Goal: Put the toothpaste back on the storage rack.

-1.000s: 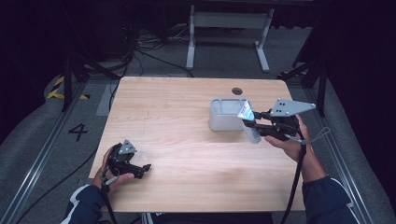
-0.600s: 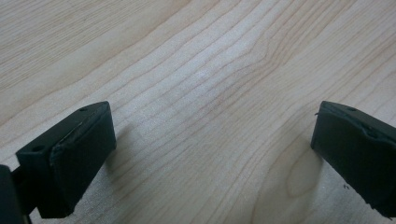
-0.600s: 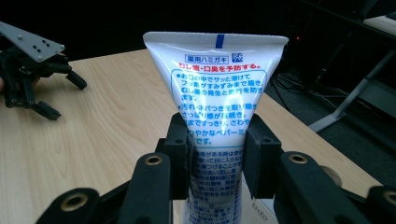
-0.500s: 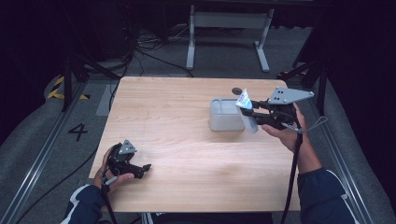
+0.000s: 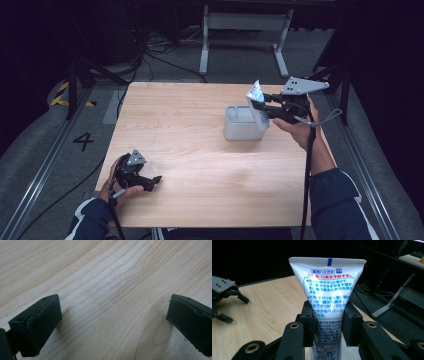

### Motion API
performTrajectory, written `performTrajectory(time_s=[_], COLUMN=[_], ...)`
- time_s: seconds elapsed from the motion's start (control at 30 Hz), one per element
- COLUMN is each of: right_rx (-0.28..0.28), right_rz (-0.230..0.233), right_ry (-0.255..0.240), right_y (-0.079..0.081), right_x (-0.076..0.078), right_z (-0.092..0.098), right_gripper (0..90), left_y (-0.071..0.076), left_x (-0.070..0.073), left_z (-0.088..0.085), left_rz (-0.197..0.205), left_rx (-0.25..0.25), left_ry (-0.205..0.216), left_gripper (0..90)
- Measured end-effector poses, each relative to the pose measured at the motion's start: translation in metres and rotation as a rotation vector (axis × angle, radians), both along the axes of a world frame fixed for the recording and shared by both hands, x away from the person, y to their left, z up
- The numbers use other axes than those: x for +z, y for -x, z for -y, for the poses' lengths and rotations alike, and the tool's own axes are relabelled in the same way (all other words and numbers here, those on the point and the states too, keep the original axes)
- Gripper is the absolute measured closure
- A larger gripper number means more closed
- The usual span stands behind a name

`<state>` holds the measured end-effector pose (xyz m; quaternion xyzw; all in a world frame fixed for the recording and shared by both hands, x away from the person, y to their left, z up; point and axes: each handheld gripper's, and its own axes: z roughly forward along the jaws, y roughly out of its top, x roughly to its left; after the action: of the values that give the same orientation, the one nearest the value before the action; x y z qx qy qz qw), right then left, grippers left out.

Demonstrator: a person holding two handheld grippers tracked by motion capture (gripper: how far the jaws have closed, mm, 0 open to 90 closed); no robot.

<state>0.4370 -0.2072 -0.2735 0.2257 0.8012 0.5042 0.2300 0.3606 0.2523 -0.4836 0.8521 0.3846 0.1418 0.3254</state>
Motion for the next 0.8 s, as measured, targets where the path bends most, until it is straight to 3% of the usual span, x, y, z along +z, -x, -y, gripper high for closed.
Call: performTrajectory(time_s=[0.8], right_rx=[-0.033], right_rz=[-0.029], right_ry=[0.015], right_y=[-0.045], right_x=[-0.014], right_z=[-0.024], right_gripper=[67.4], left_y=[0.0], left_x=[0.0], left_z=[0.0], left_rz=[-0.001], left_rx=[-0.001], left_ry=[0.001], left_gripper=[0.3])
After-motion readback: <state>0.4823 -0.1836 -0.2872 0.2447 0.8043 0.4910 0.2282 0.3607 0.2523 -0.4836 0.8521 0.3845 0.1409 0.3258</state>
